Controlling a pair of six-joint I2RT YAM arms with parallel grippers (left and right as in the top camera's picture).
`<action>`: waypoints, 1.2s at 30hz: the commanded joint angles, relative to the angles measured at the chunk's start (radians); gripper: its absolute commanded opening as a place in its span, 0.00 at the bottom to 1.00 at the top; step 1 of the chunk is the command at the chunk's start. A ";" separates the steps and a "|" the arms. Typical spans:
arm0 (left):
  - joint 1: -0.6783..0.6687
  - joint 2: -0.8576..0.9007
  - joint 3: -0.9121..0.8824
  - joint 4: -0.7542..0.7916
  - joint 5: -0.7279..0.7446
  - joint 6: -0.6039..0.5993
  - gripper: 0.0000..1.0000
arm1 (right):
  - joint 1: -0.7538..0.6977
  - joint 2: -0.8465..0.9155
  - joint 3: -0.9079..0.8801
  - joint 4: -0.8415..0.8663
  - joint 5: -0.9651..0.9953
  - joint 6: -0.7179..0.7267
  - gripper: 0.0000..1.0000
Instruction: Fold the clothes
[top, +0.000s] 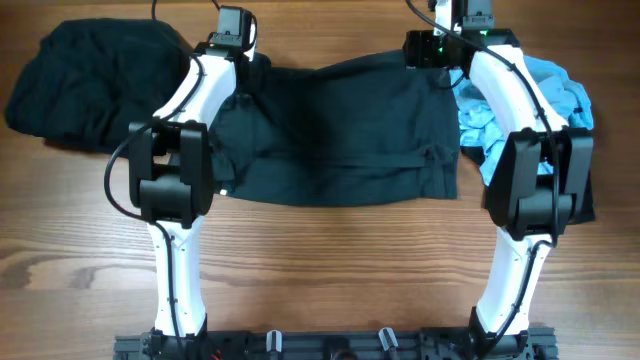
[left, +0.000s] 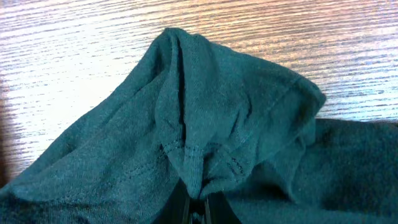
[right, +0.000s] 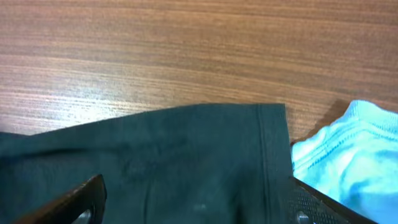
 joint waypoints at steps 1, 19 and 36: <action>0.006 -0.028 0.017 0.000 -0.021 -0.059 0.04 | 0.005 0.064 0.022 0.023 0.021 0.015 0.87; -0.005 -0.036 0.017 -0.012 -0.020 -0.062 0.04 | 0.006 0.261 0.022 0.129 0.082 0.075 0.94; -0.003 -0.051 0.017 -0.019 -0.021 -0.144 0.04 | 0.006 0.216 0.070 0.030 0.092 0.173 0.04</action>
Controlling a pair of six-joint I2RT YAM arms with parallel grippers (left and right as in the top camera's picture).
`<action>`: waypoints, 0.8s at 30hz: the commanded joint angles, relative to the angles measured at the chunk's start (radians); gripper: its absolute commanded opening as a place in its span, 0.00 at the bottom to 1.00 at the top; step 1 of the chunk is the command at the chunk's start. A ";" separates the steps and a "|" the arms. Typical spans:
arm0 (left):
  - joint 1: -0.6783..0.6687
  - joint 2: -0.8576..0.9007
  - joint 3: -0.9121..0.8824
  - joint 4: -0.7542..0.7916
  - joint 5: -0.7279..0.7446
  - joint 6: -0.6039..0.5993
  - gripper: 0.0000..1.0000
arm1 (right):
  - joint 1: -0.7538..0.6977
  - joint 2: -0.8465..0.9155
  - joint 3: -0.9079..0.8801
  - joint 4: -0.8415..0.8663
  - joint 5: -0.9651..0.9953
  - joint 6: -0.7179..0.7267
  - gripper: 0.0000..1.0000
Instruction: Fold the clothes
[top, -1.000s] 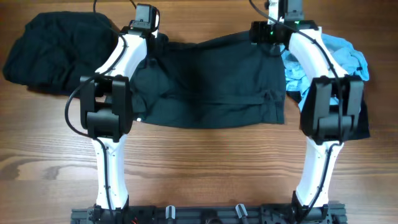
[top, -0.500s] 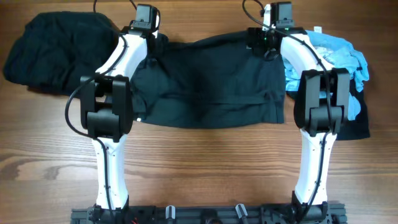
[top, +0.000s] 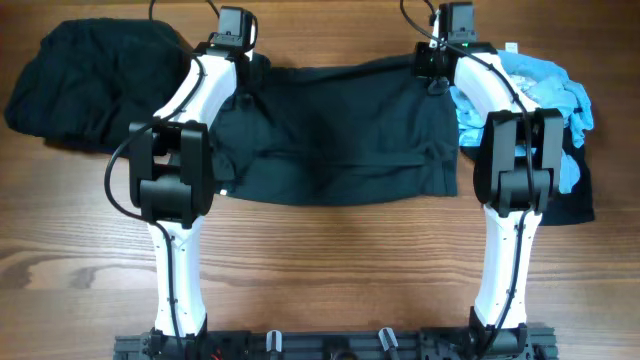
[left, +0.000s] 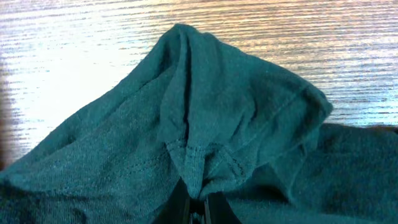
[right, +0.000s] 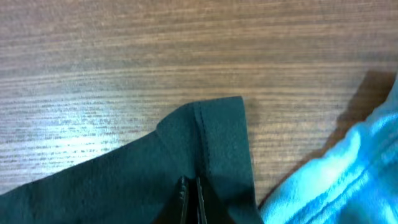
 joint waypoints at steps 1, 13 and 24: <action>-0.001 -0.061 0.017 -0.010 -0.014 -0.071 0.04 | 0.011 -0.019 0.029 -0.084 -0.002 0.025 0.04; 0.000 -0.358 0.017 -0.182 -0.014 -0.070 0.04 | 0.011 -0.312 0.093 -0.472 -0.012 0.087 0.04; -0.001 -0.377 0.010 -0.521 -0.013 -0.070 0.04 | 0.012 -0.312 0.087 -0.894 -0.095 0.079 0.04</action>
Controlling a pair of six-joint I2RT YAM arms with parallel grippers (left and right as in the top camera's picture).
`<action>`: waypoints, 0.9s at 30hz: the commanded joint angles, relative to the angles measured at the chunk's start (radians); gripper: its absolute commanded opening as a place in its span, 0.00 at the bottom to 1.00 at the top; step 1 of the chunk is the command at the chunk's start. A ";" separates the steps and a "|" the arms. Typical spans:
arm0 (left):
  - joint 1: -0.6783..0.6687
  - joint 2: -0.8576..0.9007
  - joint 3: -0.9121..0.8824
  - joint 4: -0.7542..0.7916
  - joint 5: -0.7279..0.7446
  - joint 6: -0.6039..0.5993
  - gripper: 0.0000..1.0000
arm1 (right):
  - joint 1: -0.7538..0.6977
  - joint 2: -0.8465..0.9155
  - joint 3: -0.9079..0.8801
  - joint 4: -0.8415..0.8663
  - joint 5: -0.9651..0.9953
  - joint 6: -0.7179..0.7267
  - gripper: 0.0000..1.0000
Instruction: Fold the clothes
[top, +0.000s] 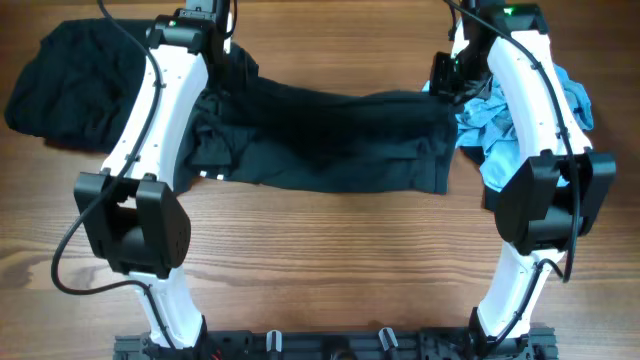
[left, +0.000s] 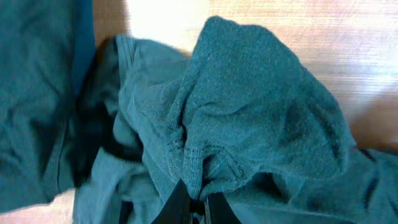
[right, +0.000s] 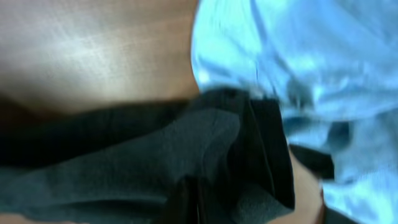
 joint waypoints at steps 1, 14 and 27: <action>-0.001 -0.012 -0.004 -0.045 -0.013 -0.010 0.04 | 0.004 0.003 -0.012 -0.044 -0.021 -0.014 0.04; -0.001 -0.015 -0.128 -0.085 -0.032 -0.010 0.15 | 0.002 0.000 -0.156 -0.043 -0.058 -0.078 0.39; 0.034 -0.237 -0.090 -0.108 0.048 -0.032 0.48 | -0.138 -0.049 -0.081 -0.135 -0.187 -0.194 0.91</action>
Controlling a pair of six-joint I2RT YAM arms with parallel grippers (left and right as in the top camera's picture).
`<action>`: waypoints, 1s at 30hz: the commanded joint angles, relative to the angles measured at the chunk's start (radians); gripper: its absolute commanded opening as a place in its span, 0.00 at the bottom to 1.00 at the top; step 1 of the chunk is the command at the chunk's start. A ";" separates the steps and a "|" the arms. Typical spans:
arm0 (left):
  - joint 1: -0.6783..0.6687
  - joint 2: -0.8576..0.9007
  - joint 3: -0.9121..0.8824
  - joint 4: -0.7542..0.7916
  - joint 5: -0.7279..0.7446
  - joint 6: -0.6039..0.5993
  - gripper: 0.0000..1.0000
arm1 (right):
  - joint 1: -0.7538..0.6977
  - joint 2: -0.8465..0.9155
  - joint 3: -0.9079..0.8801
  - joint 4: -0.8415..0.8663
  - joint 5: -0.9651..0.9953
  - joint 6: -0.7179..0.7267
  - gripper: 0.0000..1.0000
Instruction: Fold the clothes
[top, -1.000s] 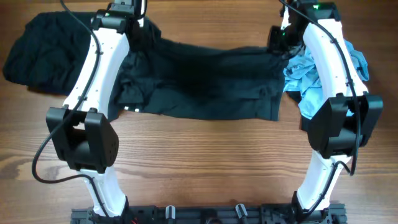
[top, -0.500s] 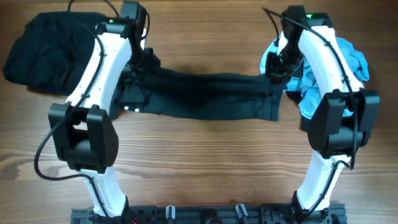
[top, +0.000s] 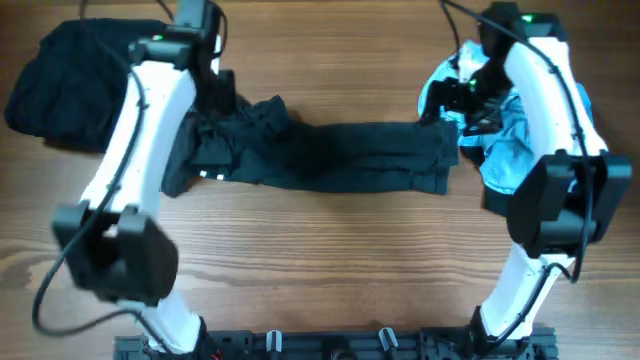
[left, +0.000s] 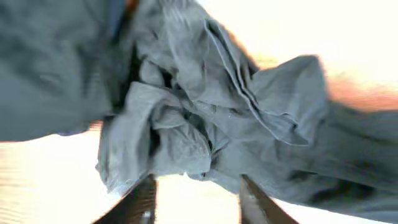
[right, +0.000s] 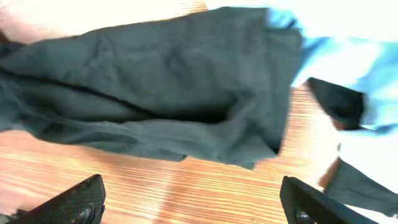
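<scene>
The dark green garment (top: 340, 155) lies as a narrow band across the middle of the table, bunched and wrinkled at its left end (left: 205, 112) and flatter at its right end (right: 161, 93). My left gripper (top: 218, 88) hovers over the crumpled left end. It is open (left: 198, 202), with bare table between its fingers. My right gripper (top: 455, 98) is above the right end. It stands wide open (right: 196, 205) with nothing in it.
A black heap of clothes (top: 85, 75) lies at the far left of the table. A light blue pile (top: 520, 135) with a dark piece under it sits at the right, touching the garment's right end (right: 348, 43). Bare wood (top: 330, 260) lies in front.
Both grippers were shut on the garment's far corners, held up off the table. Now both are open and the garment lies as a narrower band nearer the front.
At first the garment lay spread wide, my left gripper shut on its far left corner and my right open over the far right corner. Then the right was shut on that corner. Both corners were then raised. Now they are let go and the garment lies doubled over.
</scene>
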 joint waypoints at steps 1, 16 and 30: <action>0.013 -0.077 0.027 -0.008 0.080 -0.005 0.51 | -0.053 -0.021 -0.002 0.004 -0.017 -0.020 0.92; 0.013 -0.082 0.026 -0.034 0.152 -0.004 0.71 | -0.072 -0.021 -0.499 0.417 -0.140 0.065 0.90; 0.013 -0.082 0.026 -0.029 0.152 -0.005 0.72 | 0.046 -0.022 -0.732 0.782 -0.296 0.141 0.47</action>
